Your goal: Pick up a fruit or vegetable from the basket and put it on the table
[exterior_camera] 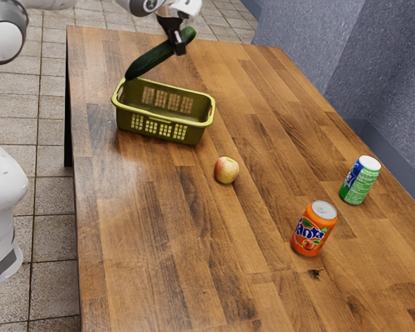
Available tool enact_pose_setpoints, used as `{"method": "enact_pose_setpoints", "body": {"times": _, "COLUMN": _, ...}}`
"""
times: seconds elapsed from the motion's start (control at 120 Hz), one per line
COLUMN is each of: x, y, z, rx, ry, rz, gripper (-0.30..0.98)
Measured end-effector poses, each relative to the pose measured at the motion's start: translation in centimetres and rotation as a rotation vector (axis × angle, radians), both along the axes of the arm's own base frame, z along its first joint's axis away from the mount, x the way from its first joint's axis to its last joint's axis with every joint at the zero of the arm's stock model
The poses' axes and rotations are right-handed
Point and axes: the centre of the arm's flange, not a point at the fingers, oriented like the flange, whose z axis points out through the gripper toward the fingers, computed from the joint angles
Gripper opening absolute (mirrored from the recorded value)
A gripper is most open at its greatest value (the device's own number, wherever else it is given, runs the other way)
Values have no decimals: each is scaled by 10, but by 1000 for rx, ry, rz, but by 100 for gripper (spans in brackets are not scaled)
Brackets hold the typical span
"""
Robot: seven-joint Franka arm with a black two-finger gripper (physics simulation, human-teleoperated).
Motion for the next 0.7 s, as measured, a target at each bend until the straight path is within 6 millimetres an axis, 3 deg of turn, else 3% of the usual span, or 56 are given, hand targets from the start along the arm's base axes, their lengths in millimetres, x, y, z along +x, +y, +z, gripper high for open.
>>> {"method": "enact_pose_setpoints", "body": {"times": 0.083, "x": -19, "y": 27, "z": 22, "rx": 49, "ry": -14, "rz": 42, "gripper": 19}}
{"method": "enact_pose_setpoints", "body": {"times": 0.15, "x": -23, "y": 47, "z": 38, "rx": 84, "ry": -24, "rz": 58, "gripper": 19}}
{"method": "enact_pose_setpoints", "body": {"times": 0.225, "x": -13, "y": 72, "z": 48, "rx": 114, "ry": -27, "rz": 61, "gripper": 19}}
{"method": "enact_pose_setpoints", "body": {"times": 0.342, "x": 10, "y": 119, "z": 46, "rx": 146, "ry": -17, "rz": 57, "gripper": 18}}
{"method": "enact_pose_setpoints", "body": {"times": 0.383, "x": 24, "y": 145, "z": 40, "rx": 160, "ry": -16, "rz": 57, "gripper": 16}}
{"method": "enact_pose_setpoints", "body": {"times": 0.458, "x": 31, "y": 177, "z": 35, "rx": 183, "ry": -16, "rz": 59, "gripper": 14}}
{"method": "enact_pose_setpoints", "body": {"times": 0.542, "x": 38, "y": 189, "z": 34, "rx": 203, "ry": -14, "rz": 41, "gripper": 14}}
{"method": "enact_pose_setpoints", "body": {"times": 0.625, "x": 42, "y": 188, "z": 32, "rx": 209, "ry": -9, "rz": 13, "gripper": 37}}
{"method": "enact_pose_setpoints", "body": {"times": 0.7, "x": 44, "y": 183, "z": 37, "rx": 219, "ry": -9, "rz": -9, "gripper": 50}}
